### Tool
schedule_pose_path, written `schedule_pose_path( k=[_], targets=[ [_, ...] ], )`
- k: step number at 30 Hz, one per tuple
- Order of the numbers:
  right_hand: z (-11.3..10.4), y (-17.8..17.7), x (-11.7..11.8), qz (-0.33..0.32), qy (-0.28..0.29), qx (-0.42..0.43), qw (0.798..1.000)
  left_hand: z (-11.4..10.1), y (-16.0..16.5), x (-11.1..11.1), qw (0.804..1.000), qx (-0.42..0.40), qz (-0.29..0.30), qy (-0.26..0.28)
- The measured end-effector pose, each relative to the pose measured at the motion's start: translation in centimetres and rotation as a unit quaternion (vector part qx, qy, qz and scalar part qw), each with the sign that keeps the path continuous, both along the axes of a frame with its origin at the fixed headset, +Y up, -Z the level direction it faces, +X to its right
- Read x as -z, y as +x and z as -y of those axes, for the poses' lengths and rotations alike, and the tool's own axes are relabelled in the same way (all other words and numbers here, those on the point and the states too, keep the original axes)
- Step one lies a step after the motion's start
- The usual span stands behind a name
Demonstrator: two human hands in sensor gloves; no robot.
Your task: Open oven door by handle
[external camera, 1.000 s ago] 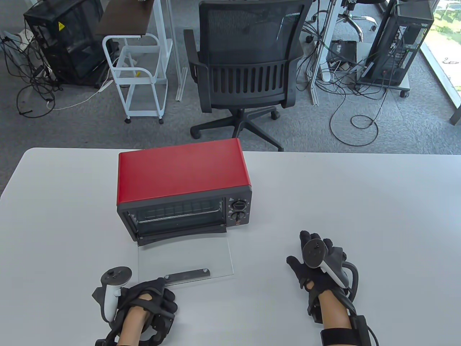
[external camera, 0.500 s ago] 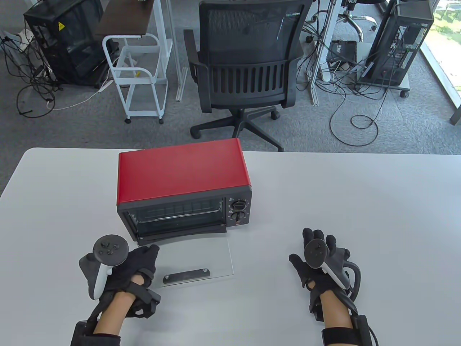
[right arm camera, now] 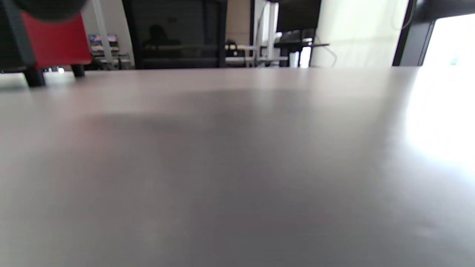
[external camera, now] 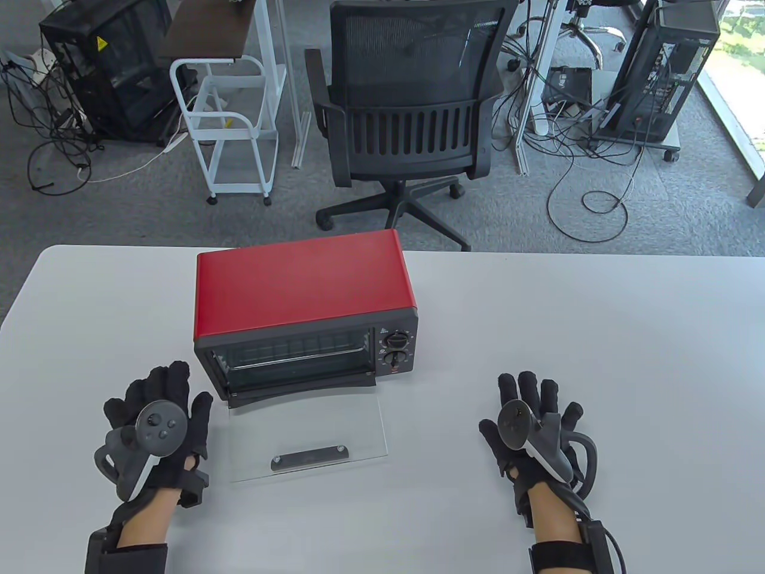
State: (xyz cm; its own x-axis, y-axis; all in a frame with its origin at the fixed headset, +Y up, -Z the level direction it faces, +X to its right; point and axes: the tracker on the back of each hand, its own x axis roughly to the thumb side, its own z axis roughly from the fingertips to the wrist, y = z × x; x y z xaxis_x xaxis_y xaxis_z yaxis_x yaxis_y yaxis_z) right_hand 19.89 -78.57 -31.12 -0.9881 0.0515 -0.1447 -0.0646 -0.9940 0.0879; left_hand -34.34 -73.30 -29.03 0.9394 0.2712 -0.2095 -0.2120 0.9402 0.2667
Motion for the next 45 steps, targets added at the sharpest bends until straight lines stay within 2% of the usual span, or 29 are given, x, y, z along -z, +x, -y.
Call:
schedule_pose_path(
  k=[3, 10, 19, 45],
  targets=[
    [0.1, -0.1, 0.0, -0.005, -0.001, -0.015, 1.000, 1.4, -1.2, 0.4, 0.998, -0.001, -0.012, -0.055],
    [0.2, -0.3, 0.0, -0.008, -0.007, -0.033, 0.999, 3.1, -2.3, 0.5, 0.993, -0.024, -0.017, -0.110],
    [0.6, -0.3, 0.1, -0.005, -0.020, -0.044, 0.999, 3.4, -1.6, 0.8, 0.992, -0.002, -0.004, -0.128],
    [0.5, -0.3, 0.1, -0.006, -0.027, -0.036, 0.999, 3.7, -1.4, 1.1, 0.991, -0.001, -0.001, -0.131]
  ],
)
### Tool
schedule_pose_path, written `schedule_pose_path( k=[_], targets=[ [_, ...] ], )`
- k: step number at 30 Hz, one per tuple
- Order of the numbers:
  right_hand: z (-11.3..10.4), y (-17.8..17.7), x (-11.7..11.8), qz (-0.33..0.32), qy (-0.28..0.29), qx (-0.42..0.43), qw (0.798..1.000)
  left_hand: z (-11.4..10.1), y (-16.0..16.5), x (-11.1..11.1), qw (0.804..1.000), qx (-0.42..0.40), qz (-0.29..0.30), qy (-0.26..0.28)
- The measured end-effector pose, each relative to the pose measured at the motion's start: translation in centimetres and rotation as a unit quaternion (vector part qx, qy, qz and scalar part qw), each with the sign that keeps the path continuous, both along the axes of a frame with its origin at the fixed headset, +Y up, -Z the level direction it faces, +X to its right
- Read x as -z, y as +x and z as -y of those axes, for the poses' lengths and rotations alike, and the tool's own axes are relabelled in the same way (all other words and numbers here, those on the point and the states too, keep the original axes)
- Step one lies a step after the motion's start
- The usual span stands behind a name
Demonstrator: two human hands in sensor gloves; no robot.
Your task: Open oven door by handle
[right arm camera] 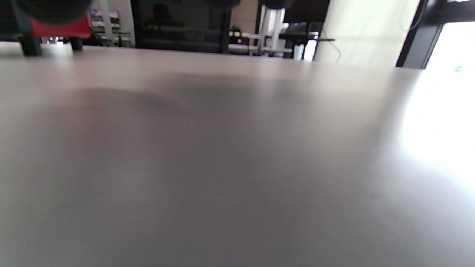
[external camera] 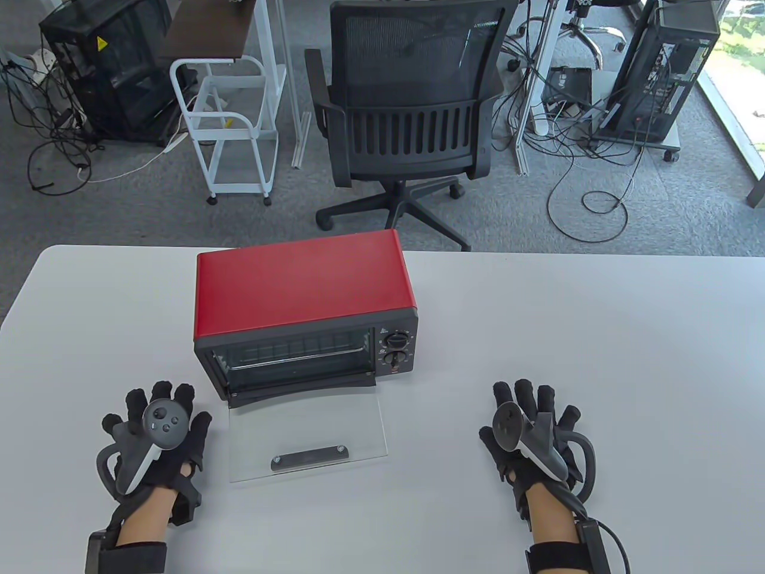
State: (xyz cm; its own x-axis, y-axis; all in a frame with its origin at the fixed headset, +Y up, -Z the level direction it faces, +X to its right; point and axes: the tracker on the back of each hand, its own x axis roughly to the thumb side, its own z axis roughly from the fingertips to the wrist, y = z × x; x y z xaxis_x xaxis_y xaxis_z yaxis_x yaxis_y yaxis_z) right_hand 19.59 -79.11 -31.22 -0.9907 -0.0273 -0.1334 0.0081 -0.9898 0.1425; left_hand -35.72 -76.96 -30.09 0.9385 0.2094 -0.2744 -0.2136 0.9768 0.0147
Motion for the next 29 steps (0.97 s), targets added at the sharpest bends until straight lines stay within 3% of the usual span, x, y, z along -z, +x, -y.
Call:
schedule_pose_path(
  k=[29],
  targets=[
    [0.00, -0.21, -0.02, -0.002, -0.006, -0.008, 1.000, 0.02, 0.19, 0.17, 1.000, 0.004, 0.006, 0.000]
  ],
)
